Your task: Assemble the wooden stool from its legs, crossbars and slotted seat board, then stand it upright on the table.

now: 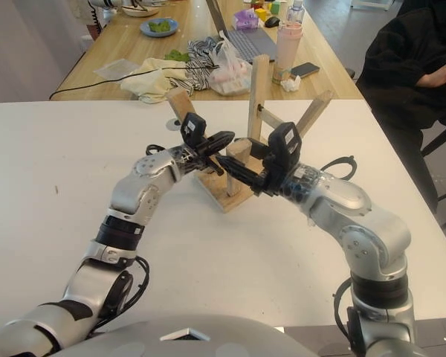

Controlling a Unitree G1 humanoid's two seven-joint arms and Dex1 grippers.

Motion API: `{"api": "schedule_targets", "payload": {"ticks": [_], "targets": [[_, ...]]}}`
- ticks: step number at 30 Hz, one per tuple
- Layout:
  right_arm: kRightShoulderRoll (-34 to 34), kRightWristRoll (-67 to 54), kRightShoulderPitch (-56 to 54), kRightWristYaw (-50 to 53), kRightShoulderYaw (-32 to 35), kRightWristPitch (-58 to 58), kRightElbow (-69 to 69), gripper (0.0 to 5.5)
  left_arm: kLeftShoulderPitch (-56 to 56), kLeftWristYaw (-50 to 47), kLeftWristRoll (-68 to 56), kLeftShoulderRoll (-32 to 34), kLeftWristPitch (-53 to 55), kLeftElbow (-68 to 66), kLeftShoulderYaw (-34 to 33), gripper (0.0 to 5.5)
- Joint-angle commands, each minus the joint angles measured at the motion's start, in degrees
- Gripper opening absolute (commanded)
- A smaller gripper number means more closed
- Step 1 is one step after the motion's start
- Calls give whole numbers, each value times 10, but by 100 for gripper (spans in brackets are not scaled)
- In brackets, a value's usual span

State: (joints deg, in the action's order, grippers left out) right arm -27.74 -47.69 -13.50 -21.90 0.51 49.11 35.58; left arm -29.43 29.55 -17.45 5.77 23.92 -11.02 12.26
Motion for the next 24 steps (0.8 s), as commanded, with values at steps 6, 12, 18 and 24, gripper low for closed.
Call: {"api": "schedule_targets", "payload": {"ticks": [6, 12, 18, 24], "targets": [[40, 7, -66, 19, -65, 51, -25, 260, 94, 11, 39, -30, 64, -28, 101, 0], [72, 54, -102, 40, -117, 86, -88, 249, 106, 3, 35, -32, 52, -34, 77, 0], [34, 76, -90, 7, -130, 86, -93, 238, 102, -49, 15, -18, -58, 70, -46, 0], [25, 103, -101, -5, -111, 60, -112, 238, 102, -86, -30, 21, -32, 216, -147, 0]]}}
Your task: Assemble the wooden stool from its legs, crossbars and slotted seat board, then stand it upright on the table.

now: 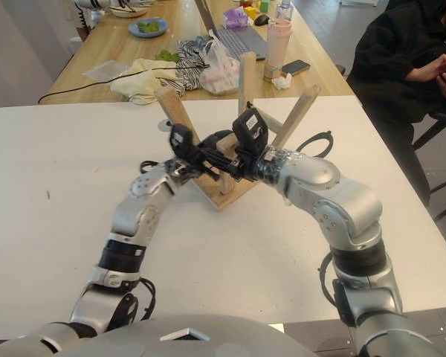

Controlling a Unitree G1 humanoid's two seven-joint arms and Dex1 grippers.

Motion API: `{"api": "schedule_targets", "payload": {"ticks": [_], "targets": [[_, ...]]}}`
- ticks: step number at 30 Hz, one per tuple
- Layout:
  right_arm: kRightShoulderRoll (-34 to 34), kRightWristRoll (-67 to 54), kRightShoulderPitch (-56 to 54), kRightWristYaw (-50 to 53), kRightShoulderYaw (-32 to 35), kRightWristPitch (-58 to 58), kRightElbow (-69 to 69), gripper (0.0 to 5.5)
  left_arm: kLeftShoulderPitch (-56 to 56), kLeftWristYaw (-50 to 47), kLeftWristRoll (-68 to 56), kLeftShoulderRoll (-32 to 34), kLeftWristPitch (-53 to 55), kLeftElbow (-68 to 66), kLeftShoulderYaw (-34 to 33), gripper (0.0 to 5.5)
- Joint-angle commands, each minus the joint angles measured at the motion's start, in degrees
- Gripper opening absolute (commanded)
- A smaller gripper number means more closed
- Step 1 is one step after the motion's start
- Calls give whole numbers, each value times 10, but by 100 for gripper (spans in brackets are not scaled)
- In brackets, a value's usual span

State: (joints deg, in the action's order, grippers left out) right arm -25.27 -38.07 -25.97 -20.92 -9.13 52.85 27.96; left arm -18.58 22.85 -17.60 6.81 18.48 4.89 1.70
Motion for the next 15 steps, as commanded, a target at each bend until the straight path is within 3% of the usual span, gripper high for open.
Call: {"api": "schedule_targets", "payload": {"ticks": [1, 6, 8, 13, 15], "targets": [[-2, 9, 24, -19, -13, 18, -38, 238, -9, -25, -42, 11, 30, 71, -56, 0], [-27, 30, 13, -72, -18, -19, -53, 238, -59, -71, -146, 44, 70, 126, -175, 0], [-41, 36, -4, -109, -18, -33, -69, 285, -78, -73, -149, 83, 68, 80, -218, 0], [-88, 73, -47, -211, -27, -77, -129, 392, -106, -30, -98, 143, 6, -106, -223, 0], [-125, 94, -54, -266, -36, -101, -141, 392, -125, -4, -72, 154, -20, -196, -204, 0]]}}
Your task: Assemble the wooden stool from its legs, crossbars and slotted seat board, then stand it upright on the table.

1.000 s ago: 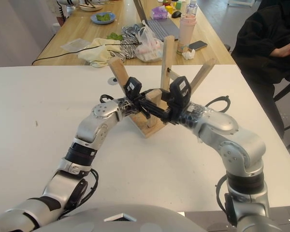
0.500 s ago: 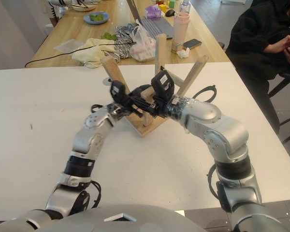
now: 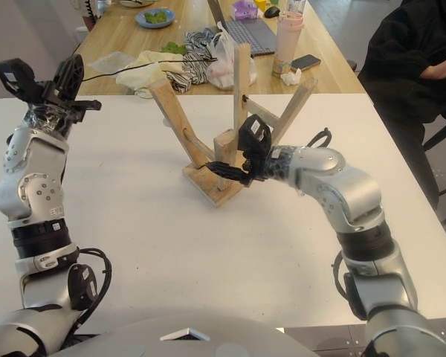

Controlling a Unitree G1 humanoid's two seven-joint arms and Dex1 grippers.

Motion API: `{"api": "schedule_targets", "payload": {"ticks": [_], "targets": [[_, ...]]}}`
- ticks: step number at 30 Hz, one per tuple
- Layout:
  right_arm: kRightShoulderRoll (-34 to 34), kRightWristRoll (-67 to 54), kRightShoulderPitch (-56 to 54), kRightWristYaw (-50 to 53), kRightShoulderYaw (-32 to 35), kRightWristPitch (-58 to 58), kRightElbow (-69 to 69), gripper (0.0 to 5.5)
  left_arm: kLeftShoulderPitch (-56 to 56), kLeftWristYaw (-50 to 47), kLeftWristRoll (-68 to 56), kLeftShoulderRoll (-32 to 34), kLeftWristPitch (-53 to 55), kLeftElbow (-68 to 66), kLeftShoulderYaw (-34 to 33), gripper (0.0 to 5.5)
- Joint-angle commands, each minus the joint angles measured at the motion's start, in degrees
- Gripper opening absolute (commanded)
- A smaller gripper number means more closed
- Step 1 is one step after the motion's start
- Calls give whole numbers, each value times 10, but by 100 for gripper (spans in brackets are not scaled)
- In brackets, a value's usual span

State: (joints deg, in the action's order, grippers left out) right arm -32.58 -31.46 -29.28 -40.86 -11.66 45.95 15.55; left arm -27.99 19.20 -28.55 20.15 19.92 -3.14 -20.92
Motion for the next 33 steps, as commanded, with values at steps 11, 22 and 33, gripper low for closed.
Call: {"api": "schedule_targets", "payload": {"ticks": [11, 22, 33], "targets": [[-65, 134, -34, -47, 33, -67, -84, 304, -114, 267, 95, 15, -139, -376, 122, 0], [229, 201, 41, 351, 106, -81, 57, 104, -169, 328, 97, -8, -174, -404, 138, 0], [265, -84, -33, 269, 290, -149, 18, 2, -202, 343, 128, -40, -198, -445, 166, 0]]}}
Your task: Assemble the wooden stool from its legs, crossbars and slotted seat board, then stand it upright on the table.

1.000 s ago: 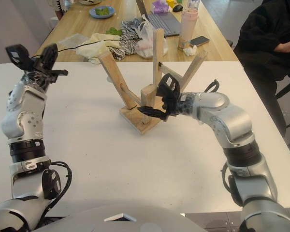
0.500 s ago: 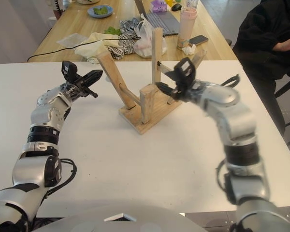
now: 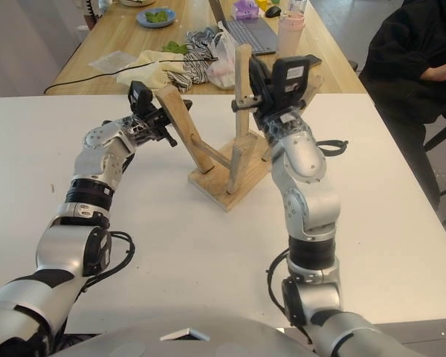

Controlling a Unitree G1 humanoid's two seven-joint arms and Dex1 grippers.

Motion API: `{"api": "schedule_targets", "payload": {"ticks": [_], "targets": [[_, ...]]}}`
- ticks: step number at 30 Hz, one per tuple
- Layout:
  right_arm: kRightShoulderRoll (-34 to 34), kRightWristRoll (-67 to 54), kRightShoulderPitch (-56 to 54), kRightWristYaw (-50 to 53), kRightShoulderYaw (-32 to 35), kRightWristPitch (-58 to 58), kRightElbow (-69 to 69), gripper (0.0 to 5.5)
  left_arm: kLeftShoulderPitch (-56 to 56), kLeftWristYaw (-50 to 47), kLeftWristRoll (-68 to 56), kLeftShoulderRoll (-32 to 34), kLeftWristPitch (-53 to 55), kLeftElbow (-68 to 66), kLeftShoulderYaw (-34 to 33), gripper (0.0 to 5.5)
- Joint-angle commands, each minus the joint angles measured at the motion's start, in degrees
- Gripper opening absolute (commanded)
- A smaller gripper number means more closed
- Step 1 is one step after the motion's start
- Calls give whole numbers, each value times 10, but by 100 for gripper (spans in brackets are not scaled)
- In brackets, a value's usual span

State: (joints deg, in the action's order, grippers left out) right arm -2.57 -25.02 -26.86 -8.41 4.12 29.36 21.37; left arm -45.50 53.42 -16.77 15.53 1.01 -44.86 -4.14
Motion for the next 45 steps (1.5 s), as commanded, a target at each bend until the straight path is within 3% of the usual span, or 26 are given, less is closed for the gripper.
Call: {"api": "schedule_targets", "payload": {"ticks": [1, 4, 7, 9, 11, 15, 17, 21, 26, 32, 37, 45], "targets": [[-56, -142, -66, -44, 153, 8, -60, 2, -29, 0, 11, 6, -11, -33, -3, 0], [-64, -87, -55, -16, 144, -39, -56, 2, -20, 0, 6, 4, -8, -23, -7, 0], [10, -173, -29, 4, 118, -21, 4, 2, -7, 0, 9, -5, -6, -9, -1, 0], [12, -277, -3, -2, 132, 28, 23, 2, -5, 0, 11, -6, -3, -8, 0, 0], [-40, -366, 22, -48, 158, 81, 18, 2, -6, 1, 10, -5, 0, -7, -1, 0], [-211, -528, 32, -141, 286, 182, -122, 2, -7, 1, 11, -5, 0, -8, -1, 0], [-240, -476, 49, -123, 295, 157, -136, 2, 1, -1, 10, -6, 4, 7, 0, 0], [-195, -326, 142, 8, 238, 105, -24, 2, 52, -19, 1, -4, 41, 105, 3, 0], [-191, -208, 269, 62, 138, 112, 120, 2, 154, -62, -3, -9, 127, 296, 33, 0], [-209, -64, 383, 138, 155, 135, 144, 2, 236, -177, 0, -50, 232, 463, 66, 0], [-215, -33, 358, 128, 127, 145, 195, 2, 282, -271, 0, -88, 311, 536, 76, 0], [-222, -23, 287, 106, 124, 173, 185, 2, 307, -349, -9, -81, 366, 564, 20, 0]]}}
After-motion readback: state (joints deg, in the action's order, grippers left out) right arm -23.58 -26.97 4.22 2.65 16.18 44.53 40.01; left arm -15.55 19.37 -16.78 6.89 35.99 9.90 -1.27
